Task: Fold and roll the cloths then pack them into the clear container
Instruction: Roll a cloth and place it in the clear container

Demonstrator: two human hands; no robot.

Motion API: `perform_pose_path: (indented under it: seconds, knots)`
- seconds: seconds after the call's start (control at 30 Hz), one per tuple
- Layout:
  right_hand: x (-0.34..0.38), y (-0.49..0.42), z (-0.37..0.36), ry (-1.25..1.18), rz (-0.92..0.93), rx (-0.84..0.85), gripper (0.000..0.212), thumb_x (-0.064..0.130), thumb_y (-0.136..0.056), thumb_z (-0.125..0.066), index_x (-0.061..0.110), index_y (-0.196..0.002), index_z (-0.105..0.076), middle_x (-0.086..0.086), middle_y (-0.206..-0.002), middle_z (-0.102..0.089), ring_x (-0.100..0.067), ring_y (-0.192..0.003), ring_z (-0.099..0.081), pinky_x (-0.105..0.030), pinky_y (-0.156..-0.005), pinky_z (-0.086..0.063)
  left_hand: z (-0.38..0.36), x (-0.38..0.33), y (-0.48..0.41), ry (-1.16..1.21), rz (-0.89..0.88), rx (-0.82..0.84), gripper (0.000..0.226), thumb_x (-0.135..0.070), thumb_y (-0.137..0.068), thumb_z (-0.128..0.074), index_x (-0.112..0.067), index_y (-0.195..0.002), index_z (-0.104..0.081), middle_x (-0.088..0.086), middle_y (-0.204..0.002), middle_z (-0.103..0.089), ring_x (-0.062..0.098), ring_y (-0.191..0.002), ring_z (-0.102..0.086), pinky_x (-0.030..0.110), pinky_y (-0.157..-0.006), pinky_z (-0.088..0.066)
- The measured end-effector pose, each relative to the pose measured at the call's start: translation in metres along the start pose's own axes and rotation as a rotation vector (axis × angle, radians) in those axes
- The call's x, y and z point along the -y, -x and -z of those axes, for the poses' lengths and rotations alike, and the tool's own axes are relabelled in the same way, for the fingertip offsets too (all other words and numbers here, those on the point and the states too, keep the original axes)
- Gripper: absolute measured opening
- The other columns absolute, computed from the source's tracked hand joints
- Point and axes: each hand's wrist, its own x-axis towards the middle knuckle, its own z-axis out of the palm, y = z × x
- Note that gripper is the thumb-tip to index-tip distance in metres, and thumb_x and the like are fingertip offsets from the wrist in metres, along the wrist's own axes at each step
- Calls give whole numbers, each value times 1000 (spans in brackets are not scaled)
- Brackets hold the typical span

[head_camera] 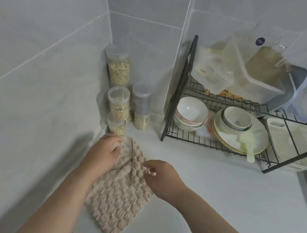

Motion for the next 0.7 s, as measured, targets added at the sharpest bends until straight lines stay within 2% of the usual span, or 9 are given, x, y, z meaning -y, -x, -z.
perform_pose_path:
  seconds: [0.1,0.17,0.23,0.3,0.37,0.43,0.53,0.6,0.7]
  knots:
    - [-18,-28,-29,52,-4,26,26,29,-94,-51,15,-108,-67,-4,-108,-65,-23,-92,-64,-29,-72,-53,-14,31,-21,-124,-46,7,33,-12,-97,-48,-19,-126,-60,-7,-138,-48,9,-125,-48,25,-106,-37]
    - [-33,-42,-49,139,39,0,24,38,-90,-53,15,-86,-59,-1,-91,-59,-23,-85,-57,-33,-72,-51,-24,51,-32,-206,-79,14,34,-8,-96,-47,-15,-127,-59,-1,-139,-49,11,-130,-43,28,-112,-33]
    - [-48,-51,-64,255,128,-57,27,46,-86,-57,19,-91,-55,3,-94,-50,-21,-94,-48,-28,-79,-42,-32,66,-38,-309,-97,-8,36,-11,-97,-46,-15,-130,-58,1,-138,-51,13,-131,-41,27,-110,-31]
    - [-60,-55,-74,307,227,-128,30,47,-85,-60,21,-100,-56,4,-98,-49,-20,-96,-44,-27,-86,-40,-38,71,-40,-376,-105,-61,36,-16,-99,-44,-19,-132,-54,1,-135,-53,16,-126,-45,29,-102,-36]
    - [-71,-55,-79,283,330,-196,23,42,-85,-59,22,-96,-59,8,-91,-49,-17,-90,-46,-24,-86,-40,-42,68,-39,-405,-76,-89,38,-25,-100,-41,-25,-138,-45,3,-132,-54,19,-116,-53,30,-84,-42]
    - [-84,-54,-79,301,411,-246,18,38,-85,-59,21,-90,-60,9,-83,-51,-16,-82,-49,-23,-83,-41,-45,62,-40,-467,10,-2,42,-34,-99,-43,-30,-141,-39,2,-129,-57,21,-109,-57,30,-75,-40]
    - [-106,-44,-72,381,459,-312,19,36,-83,-49,21,-86,-61,8,-79,-54,-17,-78,-50,-25,-79,-44,-53,56,-41,-615,-6,75,20,-36,-93,-44,-26,-106,-55,-6,-97,-64,12,-79,-56,29,-60,-37]
    - [-117,-33,-68,419,480,-353,26,34,-77,-40,22,-85,-62,8,-77,-54,-18,-77,-52,-29,-76,-47,-60,54,-36,-654,-39,57,11,-31,-93,-45,-23,-87,-50,-4,-81,-57,10,-68,-51,28,-53,-32]
    - [-123,-15,-65,513,487,-384,22,25,-80,-43,20,-86,-63,5,-84,-58,-19,-83,-54,-31,-74,-50,-68,56,-25,-617,-65,81,13,-22,-92,-45,-17,-80,-45,6,-76,-56,19,-65,-52,31,-53,-32]
